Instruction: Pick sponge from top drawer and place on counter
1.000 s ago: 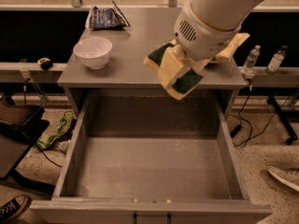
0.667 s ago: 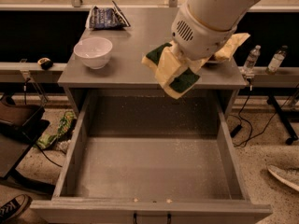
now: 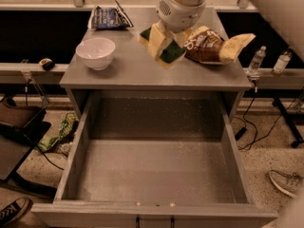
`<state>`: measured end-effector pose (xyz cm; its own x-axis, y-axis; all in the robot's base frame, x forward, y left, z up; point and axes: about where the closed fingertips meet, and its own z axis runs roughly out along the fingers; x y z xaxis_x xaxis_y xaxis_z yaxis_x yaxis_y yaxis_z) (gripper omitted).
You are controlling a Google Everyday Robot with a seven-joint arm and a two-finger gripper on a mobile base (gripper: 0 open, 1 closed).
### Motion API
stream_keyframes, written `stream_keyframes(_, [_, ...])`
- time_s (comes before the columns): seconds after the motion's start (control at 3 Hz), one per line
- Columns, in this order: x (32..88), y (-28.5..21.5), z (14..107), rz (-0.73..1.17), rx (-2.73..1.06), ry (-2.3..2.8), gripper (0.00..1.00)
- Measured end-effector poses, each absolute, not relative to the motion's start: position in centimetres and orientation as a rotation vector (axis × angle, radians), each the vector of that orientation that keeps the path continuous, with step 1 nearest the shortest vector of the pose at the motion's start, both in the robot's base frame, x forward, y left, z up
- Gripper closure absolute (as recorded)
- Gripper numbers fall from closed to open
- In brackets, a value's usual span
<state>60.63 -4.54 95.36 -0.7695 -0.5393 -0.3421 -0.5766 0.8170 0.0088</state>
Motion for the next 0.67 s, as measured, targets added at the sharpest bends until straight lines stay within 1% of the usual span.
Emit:
stream_keyframes(0.33, [68.9, -2.0, 97.8, 0.185, -0.868, 2.504, 1.00])
stream_keyframes(0.67, [73.2, 1.0, 99.7, 0.261, -0.875, 2.334, 1.00])
